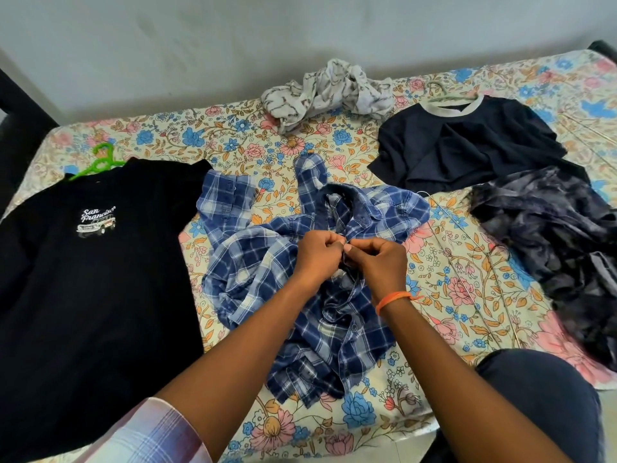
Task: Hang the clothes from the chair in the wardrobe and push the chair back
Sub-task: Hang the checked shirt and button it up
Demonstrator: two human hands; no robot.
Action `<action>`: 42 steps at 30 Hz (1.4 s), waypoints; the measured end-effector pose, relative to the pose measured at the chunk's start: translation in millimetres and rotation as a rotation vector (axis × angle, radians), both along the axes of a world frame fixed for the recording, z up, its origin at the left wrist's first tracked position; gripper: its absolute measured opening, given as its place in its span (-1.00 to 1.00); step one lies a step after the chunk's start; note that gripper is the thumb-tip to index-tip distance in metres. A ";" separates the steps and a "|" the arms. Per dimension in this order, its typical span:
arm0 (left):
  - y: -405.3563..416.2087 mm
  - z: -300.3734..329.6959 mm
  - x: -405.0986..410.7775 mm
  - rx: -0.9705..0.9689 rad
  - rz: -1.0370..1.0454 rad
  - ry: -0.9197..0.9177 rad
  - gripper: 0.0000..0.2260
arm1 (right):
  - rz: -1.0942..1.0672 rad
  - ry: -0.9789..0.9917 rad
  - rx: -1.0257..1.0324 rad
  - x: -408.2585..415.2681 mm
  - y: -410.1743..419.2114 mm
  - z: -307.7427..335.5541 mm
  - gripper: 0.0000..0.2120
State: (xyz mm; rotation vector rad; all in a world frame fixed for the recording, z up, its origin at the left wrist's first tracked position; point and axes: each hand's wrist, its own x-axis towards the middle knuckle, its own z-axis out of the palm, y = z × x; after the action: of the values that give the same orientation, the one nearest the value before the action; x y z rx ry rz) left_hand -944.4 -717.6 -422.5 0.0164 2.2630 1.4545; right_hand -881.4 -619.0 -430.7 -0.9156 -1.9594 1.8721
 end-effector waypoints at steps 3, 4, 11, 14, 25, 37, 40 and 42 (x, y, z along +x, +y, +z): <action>-0.4 0.3 -0.1 0.057 0.006 -0.092 -0.85 | -0.012 -0.048 0.105 0.3 1.0 -2.3 -0.88; -0.8 0.9 0.4 0.070 0.006 -0.112 -0.85 | -0.012 -0.059 0.132 0.6 1.2 -2.5 -0.88; -1.7 0.2 0.7 0.125 0.036 -0.217 -0.90 | 0.018 -0.093 0.154 0.8 0.6 -5.6 -0.87; -0.2 -4.6 1.2 0.098 0.057 -0.238 -0.85 | 0.021 -0.112 -0.022 1.3 0.6 -5.4 -0.86; 1.0 -12.7 4.2 -0.029 -0.079 -0.102 -0.88 | -0.045 -0.140 -0.686 -1.8 10.6 -10.3 -0.93; 13.8 -35.6 29.6 -0.603 -0.383 0.453 -0.87 | 0.050 -0.278 0.481 13.4 54.3 -21.7 -0.93; 22.0 -44.0 27.3 -0.662 -0.463 0.660 -0.74 | -0.095 -0.416 0.641 20.4 104.1 -32.6 -0.81; 24.0 -43.8 20.0 -0.632 -0.510 0.599 -0.69 | -0.118 -0.586 0.730 26.7 137.9 -48.1 -0.67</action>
State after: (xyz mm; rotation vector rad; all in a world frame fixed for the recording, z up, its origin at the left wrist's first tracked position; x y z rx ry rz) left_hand -924.4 -693.6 -466.3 0.8588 2.7932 0.4650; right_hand -854.7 -481.1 -478.8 -1.3579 -2.5503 0.7210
